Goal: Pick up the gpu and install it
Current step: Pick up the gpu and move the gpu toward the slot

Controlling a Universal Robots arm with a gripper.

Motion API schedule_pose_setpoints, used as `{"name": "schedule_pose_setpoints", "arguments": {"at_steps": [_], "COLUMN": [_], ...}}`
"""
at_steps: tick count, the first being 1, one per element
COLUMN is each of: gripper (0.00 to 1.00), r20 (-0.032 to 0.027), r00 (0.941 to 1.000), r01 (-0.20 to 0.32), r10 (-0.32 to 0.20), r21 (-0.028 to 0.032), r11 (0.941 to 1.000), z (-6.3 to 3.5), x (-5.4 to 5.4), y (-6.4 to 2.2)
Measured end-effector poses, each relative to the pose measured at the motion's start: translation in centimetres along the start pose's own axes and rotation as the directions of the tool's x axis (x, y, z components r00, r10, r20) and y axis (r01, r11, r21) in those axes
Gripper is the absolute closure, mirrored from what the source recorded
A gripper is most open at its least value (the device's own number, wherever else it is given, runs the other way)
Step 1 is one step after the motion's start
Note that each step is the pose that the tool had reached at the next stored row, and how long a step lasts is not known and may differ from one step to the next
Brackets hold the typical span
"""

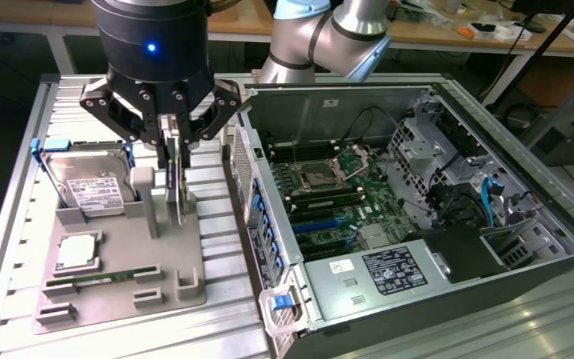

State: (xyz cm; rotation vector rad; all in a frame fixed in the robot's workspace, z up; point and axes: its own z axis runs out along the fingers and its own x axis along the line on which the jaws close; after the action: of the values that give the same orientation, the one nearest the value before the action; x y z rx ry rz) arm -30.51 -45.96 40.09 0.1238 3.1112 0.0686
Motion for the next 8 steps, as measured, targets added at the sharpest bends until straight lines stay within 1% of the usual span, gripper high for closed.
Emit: {"name": "schedule_pose_setpoints", "arguments": {"at_steps": [8], "gripper": [0.73], "r20": [0.0000], "r00": [1.0000], "r01": [0.000], "r10": [0.000], "r21": [0.0000], "r11": [1.0000], "z": [-0.42], "x": [-0.01], "y": [0.02]}}
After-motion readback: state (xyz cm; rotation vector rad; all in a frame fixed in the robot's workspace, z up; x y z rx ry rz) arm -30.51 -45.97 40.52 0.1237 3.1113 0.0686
